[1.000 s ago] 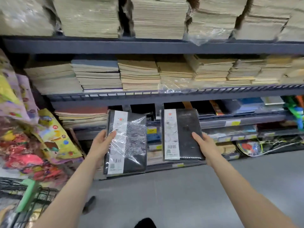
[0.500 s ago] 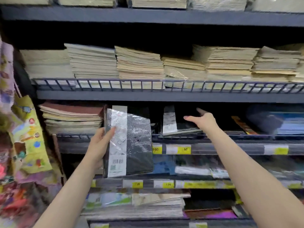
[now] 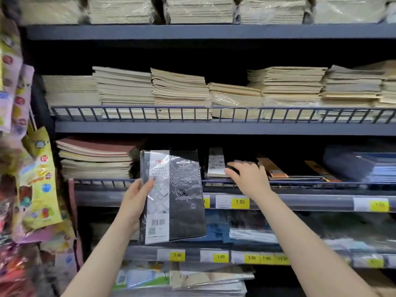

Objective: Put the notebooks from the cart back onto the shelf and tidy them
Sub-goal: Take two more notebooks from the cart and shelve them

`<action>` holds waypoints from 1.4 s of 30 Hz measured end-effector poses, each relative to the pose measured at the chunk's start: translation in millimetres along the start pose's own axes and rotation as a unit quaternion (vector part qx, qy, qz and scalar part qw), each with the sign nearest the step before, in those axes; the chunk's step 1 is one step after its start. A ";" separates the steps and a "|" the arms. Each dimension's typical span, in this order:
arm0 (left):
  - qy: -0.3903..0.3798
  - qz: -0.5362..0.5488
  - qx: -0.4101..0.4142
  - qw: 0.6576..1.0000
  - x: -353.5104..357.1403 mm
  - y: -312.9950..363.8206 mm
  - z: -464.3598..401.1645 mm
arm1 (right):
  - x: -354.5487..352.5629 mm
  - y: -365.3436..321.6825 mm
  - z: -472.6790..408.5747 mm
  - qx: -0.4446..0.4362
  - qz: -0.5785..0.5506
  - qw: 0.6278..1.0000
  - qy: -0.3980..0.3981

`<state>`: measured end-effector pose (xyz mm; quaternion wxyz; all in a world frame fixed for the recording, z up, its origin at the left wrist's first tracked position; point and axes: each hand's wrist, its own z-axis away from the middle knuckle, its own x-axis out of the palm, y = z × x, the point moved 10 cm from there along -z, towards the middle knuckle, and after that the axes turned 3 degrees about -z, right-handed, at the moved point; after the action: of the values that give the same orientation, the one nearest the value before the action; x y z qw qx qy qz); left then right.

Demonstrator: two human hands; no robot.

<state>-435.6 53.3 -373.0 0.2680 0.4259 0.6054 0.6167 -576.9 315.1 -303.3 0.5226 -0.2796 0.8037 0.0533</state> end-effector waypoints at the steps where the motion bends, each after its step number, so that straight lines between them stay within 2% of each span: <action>1: -0.001 0.007 0.001 1.000 2.3 2.2 0.8 | 2.0 -0.3 -3.0 0.004 -0.003 1.000 -0.004; 4: -0.010 0.023 0.001 1.000 14.7 8.0 5.7 | -13.8 4.0 4.5 0.015 -0.014 0.999 0.040; 6: -0.023 0.022 0.009 0.999 29.9 12.4 10.3 | -34.6 6.7 33.7 0.017 -0.122 0.988 0.097; 7: -0.026 0.021 0.012 0.999 38.6 13.6 11.7 | -38.4 7.4 56.4 0.026 -0.227 0.969 0.089; 9: -0.025 0.026 0.008 0.999 59.7 15.9 13.8 | -27.5 -5.6 103.7 0.058 -0.455 0.889 -0.008; 10: -0.026 0.024 0.007 0.999 72.1 17.4 13.8 | -20.2 -12.7 120.9 0.074 -0.519 0.850 -0.053; 11: -0.029 0.014 0.002 0.999 84.5 18.0 14.2 | -13.4 -12.7 129.9 0.090 -0.545 0.830 -0.076; 13: -0.045 0.012 -0.021 0.999 110.4 16.8 15.8 | -6.6 2.7 133.0 0.131 -0.583 0.799 -0.067; 17: -0.086 0.006 -0.045 0.995 145.4 21.0 13.8 | -14.0 17.7 121.1 0.139 -0.638 0.756 -0.050; 19: -0.074 -0.035 -0.020 0.996 139.5 32.2 4.3 | -22.0 28.6 108.0 0.156 -0.671 0.725 -0.004; 20: -0.057 -0.064 0.009 0.996 130.1 39.6 -1.9 | -24.3 33.7 98.8 0.169 -0.671 0.722 0.015; 22: -0.016 -0.141 0.085 0.986 106.1 54.7 -11.2 | -27.2 38.4 75.3 0.185 -0.645 0.741 0.038; 24: 0.006 -0.230 0.155 0.961 90.0 61.7 -15.8 | -28.0 39.6 47.2 0.199 -0.625 0.753 0.058; 27: -0.013 -0.296 0.194 0.935 88.4 57.1 -17.7 | -32.0 36.2 7.5 0.213 -0.598 0.769 0.074; 29: -0.022 -0.302 0.195 0.933 89.1 48.9 -19.0 | -34.6 39.6 -7.6 0.221 -0.532 0.812 0.090; 32: -0.022 -0.326 0.219 0.919 90.9 41.9 -15.8 | -29.7 50.9 -8.3 0.242 -0.361 0.895 0.102; 35: -0.015 -0.360 0.243 0.901 93.7 41.0 -12.3 | -27.9 50.5 -7.9 0.211 -0.231 0.942 0.124; 38: -0.010 -0.374 0.251 0.893 94.1 42.3 -10.5 | -37.0 43.5 -3.2 0.171 -0.151 0.960 0.161; 42: -0.015 -0.373 0.265 0.889 93.6 40.3 -4.9 | -53.0 25.3 17.4 0.109 -0.070 0.963 0.236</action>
<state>-478.5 125.0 -314.4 0.3650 0.2334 0.8562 0.2816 -559.8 363.7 -270.3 0.3476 -0.2810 0.8838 -0.1387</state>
